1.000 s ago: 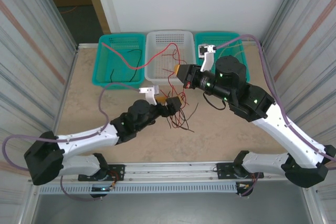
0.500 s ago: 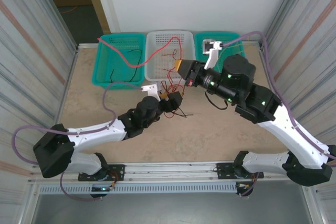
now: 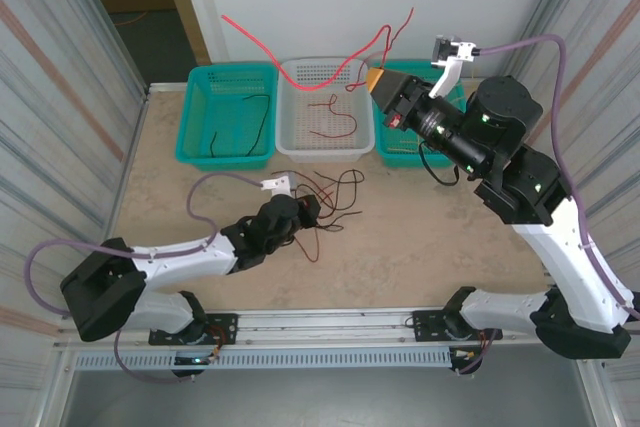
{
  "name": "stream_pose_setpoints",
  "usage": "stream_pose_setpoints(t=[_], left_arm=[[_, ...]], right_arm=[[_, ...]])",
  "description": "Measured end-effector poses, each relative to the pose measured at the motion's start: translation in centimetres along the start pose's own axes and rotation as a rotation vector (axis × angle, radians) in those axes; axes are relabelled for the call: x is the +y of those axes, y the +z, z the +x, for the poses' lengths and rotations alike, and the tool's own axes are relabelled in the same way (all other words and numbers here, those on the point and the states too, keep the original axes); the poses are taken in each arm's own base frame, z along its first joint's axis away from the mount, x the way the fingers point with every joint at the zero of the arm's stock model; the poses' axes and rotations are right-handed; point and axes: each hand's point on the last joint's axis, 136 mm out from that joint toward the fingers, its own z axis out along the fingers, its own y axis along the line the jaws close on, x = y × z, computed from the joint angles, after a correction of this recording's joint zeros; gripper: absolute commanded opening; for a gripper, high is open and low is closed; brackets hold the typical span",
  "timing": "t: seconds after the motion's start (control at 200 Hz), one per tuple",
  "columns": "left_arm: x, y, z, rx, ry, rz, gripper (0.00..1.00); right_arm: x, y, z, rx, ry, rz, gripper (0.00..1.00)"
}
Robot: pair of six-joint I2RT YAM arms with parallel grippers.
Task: Untangle the cables
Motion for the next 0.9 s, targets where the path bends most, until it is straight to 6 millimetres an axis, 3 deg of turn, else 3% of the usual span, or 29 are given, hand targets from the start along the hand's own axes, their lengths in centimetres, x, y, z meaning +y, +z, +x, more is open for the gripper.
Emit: stream_pose_setpoints(t=[0.025, 0.13, 0.215, 0.331, 0.466, 0.646, 0.902], left_arm=[[0.0, -0.1, 0.0, 0.005, 0.001, -0.001, 0.14], [0.0, -0.9, 0.1, 0.020, 0.002, 0.010, 0.55], [-0.1, -1.7, 0.0, 0.032, 0.009, 0.015, 0.66], [0.0, -3.4, -0.7, 0.045, 0.025, -0.005, 0.64], [0.2, -5.8, -2.9, 0.025, 0.019, -0.029, 0.59], [2.5, -8.9, -5.2, -0.017, -0.019, -0.071, 0.58], [4.8, -11.6, -4.9, -0.004, -0.031, -0.093, 0.59]], right_arm=[[-0.4, 0.1, -0.2, -0.001, -0.001, 0.013, 0.00], [-2.4, 0.8, -0.9, -0.002, -0.005, 0.069, 0.00], [-4.3, 1.8, -1.0, 0.023, -0.003, 0.108, 0.00], [-6.9, 4.6, -0.1, 0.093, -0.014, 0.150, 0.00], [-10.3, 8.5, 3.0, 0.221, -0.027, 0.203, 0.00], [-14.7, 12.9, 5.7, 0.333, -0.053, 0.254, 0.00], [-20.9, 19.4, 9.1, 0.448, -0.098, 0.317, 0.00]])
